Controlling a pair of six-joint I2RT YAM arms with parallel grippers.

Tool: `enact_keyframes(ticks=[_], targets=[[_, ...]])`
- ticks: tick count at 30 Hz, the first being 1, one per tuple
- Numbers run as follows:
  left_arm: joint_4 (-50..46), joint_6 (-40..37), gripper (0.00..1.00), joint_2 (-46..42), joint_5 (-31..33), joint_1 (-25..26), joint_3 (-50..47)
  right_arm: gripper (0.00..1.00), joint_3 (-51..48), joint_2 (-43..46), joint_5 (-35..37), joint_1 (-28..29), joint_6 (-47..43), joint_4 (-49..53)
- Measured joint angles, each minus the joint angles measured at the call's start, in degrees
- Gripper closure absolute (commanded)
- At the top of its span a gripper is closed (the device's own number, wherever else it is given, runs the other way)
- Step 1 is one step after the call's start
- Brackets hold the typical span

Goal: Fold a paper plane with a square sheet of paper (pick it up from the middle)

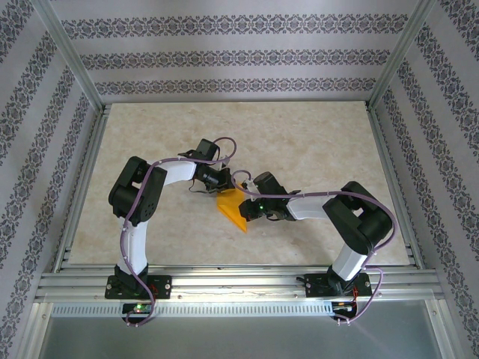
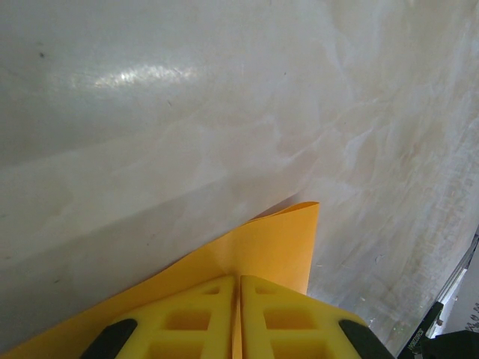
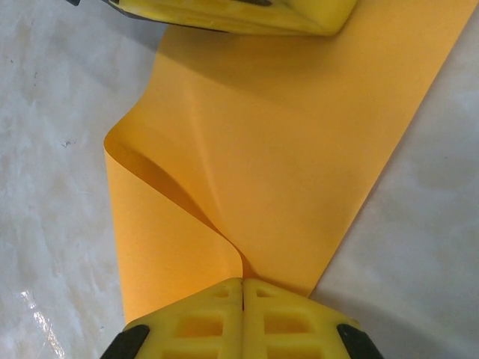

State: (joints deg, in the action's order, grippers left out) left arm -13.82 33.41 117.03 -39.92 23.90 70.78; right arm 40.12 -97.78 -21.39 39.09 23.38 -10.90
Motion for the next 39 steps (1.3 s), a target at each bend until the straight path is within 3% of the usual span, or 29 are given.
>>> enact_keyframes(ticks=[3,9,13,17,24,31,39], targets=[[-0.8,0.0,0.89,0.0,0.1,0.0,0.5,1.00,0.0,0.0,0.0,0.0,0.0,0.0],[-2.4,0.1,0.75,-0.8,1.3,0.0,1.0,1.00,0.0,0.0,0.1,0.0,0.0,-0.1],[-3.4,0.6,0.66,-4.2,4.6,0.0,0.6,1.00,0.0,0.0,0.1,0.0,0.0,-0.1],[-3.4,1.5,0.64,-9.9,6.7,0.0,-0.6,1.00,0.0,0.0,0.1,0.0,0.0,-0.1],[-1.0,6.0,0.82,-19.5,8.9,0.0,-9.2,1.00,0.0,0.0,0.1,0.0,0.3,-0.1],[9.4,16.6,0.96,-32.0,8.9,0.7,-25.4,1.00,0.0,0.0,0.1,0.0,0.5,-0.1],[21.2,27.2,1.00,-34.6,14.1,11.9,-35.0,1.00,0.0,-0.1,0.1,0.0,0.9,-0.2]])
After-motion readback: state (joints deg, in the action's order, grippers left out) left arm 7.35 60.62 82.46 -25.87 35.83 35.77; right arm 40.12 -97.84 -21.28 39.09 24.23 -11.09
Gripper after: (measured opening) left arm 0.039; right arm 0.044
